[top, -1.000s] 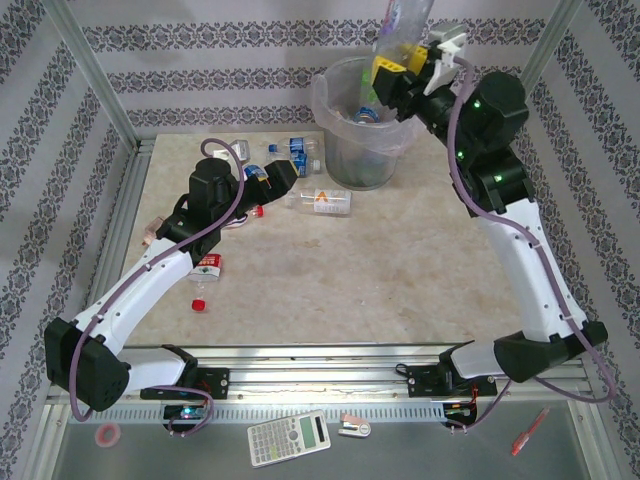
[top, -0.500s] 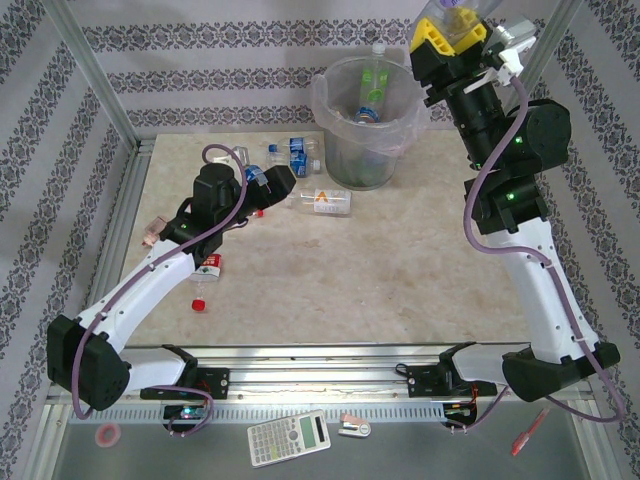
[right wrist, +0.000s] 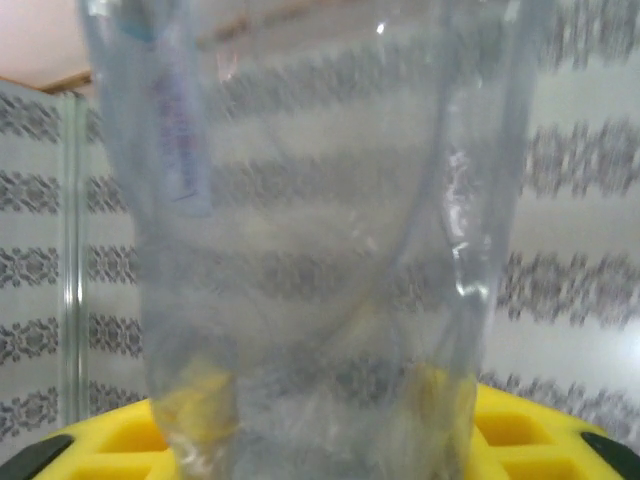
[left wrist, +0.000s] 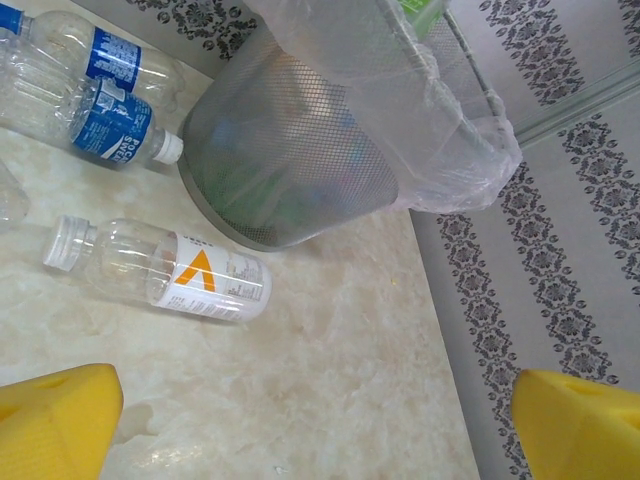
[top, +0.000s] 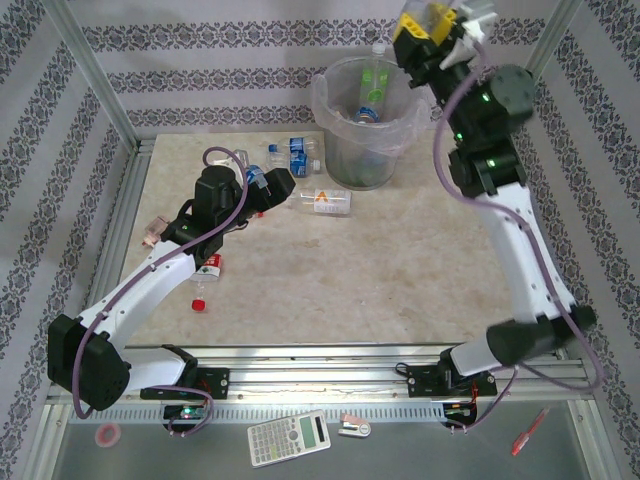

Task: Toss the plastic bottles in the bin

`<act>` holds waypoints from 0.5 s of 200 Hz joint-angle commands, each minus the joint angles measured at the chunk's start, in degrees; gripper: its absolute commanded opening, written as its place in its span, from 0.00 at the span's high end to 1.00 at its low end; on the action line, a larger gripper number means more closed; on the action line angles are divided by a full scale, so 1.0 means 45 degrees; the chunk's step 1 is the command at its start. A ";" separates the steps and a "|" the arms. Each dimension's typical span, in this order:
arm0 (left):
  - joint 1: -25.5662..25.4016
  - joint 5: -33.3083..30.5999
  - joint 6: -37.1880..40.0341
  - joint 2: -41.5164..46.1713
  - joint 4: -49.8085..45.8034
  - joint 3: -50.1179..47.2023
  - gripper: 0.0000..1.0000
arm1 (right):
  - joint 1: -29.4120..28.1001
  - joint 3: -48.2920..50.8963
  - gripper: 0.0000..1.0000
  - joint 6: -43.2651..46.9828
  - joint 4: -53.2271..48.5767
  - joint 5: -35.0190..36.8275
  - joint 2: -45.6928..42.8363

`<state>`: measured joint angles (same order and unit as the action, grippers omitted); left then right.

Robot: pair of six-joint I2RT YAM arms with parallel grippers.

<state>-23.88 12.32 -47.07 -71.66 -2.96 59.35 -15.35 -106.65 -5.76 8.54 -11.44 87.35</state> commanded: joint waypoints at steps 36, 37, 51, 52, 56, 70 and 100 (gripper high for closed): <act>0.0128 -0.0266 -0.0485 0.0124 -0.0693 -0.0656 0.00 | 0.0983 -0.4851 0.15 -0.2506 -0.8034 -0.0952 0.5141; 0.0120 -0.0261 -0.0491 0.0133 -0.0691 -0.0673 0.00 | 0.0977 -0.4804 0.15 -0.2527 -0.7983 -0.0972 0.5111; 0.0131 -0.0245 -0.0572 0.0101 -0.0565 -0.0781 0.00 | 0.0934 -0.4305 0.11 -0.2478 -0.7323 -0.1195 0.4576; 0.0131 -0.0241 -0.0574 0.0093 -0.0559 -0.0784 0.00 | 0.0933 -0.4287 0.11 -0.2464 -0.7286 -0.1201 0.4545; 0.0131 -0.0254 -0.0590 0.0068 -0.0525 -0.0803 0.00 | 0.0882 -0.4228 0.10 -0.2386 -0.7201 -0.1207 0.4421; 0.0121 -0.0220 -0.0633 -0.0073 -0.0366 -0.0808 0.00 | 0.0823 -0.4225 0.08 -0.2043 -0.7327 -0.1277 0.4008; 0.0131 0.0036 -0.0731 -0.0656 -0.0160 -0.0647 0.00 | 0.0825 -0.3710 0.08 -0.1948 -0.7600 -0.1657 0.3035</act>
<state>-23.88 11.79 -49.34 -72.38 -4.54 56.01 -11.14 -123.61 -14.72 -26.37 -16.10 109.14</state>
